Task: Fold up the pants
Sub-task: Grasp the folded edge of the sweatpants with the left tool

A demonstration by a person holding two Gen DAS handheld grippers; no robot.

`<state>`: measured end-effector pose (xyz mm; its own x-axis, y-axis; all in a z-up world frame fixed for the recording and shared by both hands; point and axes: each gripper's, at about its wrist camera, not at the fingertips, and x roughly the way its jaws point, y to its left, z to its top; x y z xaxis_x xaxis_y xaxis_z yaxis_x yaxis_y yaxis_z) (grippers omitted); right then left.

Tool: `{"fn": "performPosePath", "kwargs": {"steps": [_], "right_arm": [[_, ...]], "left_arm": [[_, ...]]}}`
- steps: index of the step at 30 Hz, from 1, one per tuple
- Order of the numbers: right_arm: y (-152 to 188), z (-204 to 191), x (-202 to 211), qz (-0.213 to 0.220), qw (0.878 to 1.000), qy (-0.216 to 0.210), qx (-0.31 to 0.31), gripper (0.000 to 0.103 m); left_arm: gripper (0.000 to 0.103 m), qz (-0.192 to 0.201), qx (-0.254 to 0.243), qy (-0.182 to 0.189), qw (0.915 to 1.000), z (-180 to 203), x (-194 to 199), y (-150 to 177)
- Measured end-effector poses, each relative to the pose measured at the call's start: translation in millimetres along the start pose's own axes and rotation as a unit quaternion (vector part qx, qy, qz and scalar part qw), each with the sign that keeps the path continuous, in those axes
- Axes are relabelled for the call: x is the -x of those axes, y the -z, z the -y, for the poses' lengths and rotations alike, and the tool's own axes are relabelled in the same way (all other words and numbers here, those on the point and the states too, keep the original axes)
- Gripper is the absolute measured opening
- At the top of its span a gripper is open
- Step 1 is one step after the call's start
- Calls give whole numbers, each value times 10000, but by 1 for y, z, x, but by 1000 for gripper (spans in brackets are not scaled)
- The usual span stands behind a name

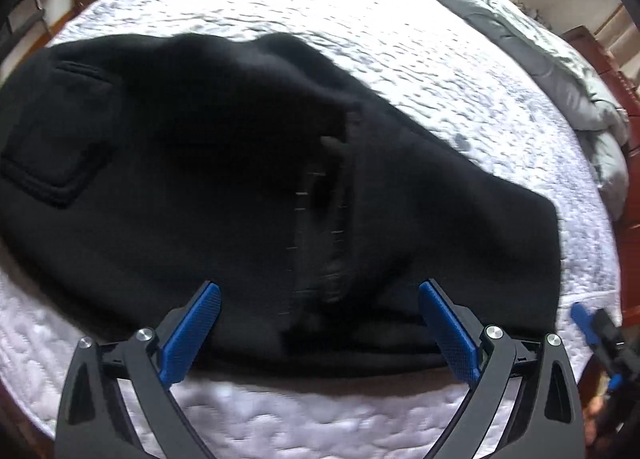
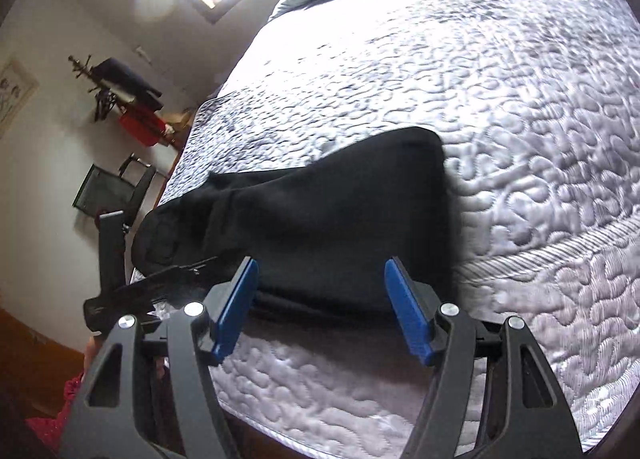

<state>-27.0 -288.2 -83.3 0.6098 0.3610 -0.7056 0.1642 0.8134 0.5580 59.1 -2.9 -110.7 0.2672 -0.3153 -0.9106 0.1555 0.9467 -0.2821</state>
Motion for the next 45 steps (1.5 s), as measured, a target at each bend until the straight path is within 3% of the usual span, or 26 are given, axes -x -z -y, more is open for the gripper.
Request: {"fn": "performPosePath", "kwargs": {"steps": [1,2,5,7,9,12,15,20,25,28,31,35,38,40,45], "right_arm": [[1,3,0,9,10000,-2,-34,67],[1,5,1,15,10000,-11,-54,67],[1,12,0,14,9999,-3,-103,67],[1,12,-3,9,9999,-60,-131,67],[1,12,-4,-28,9998,-142,-108,67],[-2,8,-9,-120,9994,-315,-83,67],[0,12,-29,-374,9987,-248,-235,65],[6,28,-55,-581,9974,-48,-431,62],[-1,11,-55,-846,9961,243,-33,62],[-19,-3,-35,-571,9982,123,129,65],[-45,-12,-33,-427,9989,79,182,66],[-69,-4,-61,-609,9980,132,-116,66],[-76,13,-86,-812,9949,470,-382,63],[-73,27,-97,-908,9932,477,-543,63],[-68,35,-94,-831,9938,270,-682,64]], "left_arm": [[78,0,17,39,10000,5,-2,-1],[51,5,2,-1,10000,7,-4,-3],[26,92,-55,-81,9999,7,-6,-6],[19,179,0,78,9998,1,0,-6],[18,299,57,141,9994,-6,8,-4],[18,500,65,-74,9987,-20,16,-1],[19,418,200,-129,9988,-33,2,2],[23,610,-220,-456,9969,-19,-4,7],[32,549,-168,-370,9977,-22,7,8],[33,875,-163,-360,9954,-18,37,5],[44,1136,-477,-63,9924,7,53,-6],[45,879,-740,270,9930,33,31,-23],[45,499,-792,142,9955,39,4,-29],[45,269,-687,91,9972,31,-16,-30],[45,305,-709,191,9968,24,-16,-24]]}}
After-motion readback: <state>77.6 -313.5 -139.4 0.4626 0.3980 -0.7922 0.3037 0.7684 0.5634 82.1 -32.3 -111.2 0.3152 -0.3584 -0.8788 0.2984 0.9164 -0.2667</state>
